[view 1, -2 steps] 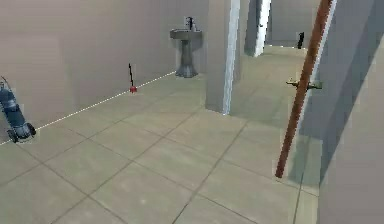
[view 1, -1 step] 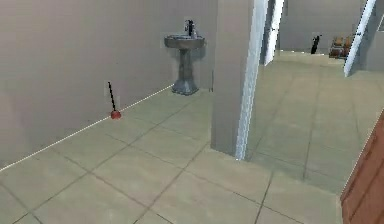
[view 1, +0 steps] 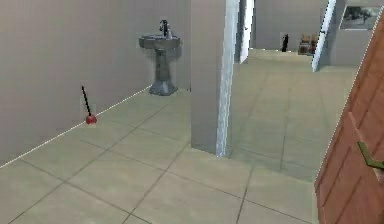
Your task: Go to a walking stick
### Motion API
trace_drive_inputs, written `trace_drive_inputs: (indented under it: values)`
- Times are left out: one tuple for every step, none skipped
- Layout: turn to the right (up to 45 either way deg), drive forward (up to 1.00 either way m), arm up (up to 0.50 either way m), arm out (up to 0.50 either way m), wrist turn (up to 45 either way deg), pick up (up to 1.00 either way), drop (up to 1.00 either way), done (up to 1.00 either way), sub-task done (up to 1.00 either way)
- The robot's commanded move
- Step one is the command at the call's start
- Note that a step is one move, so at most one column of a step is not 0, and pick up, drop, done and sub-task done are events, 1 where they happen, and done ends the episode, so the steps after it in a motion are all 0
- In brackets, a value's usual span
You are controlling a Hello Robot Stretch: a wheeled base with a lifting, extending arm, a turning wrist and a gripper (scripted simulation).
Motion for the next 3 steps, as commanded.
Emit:
trace_drive_inputs:
  values:
    - [0.0,0.65,0.00,0.00,0.0,0.00,0.00,0.00,0.00]
    - [27.0,0.00,0.00,0.00,0.0,0.00,0.00,0.00,0.00]
    - [0.0,0.65,0.00,0.00,0.0,0.00,0.00,0.00,0.00]
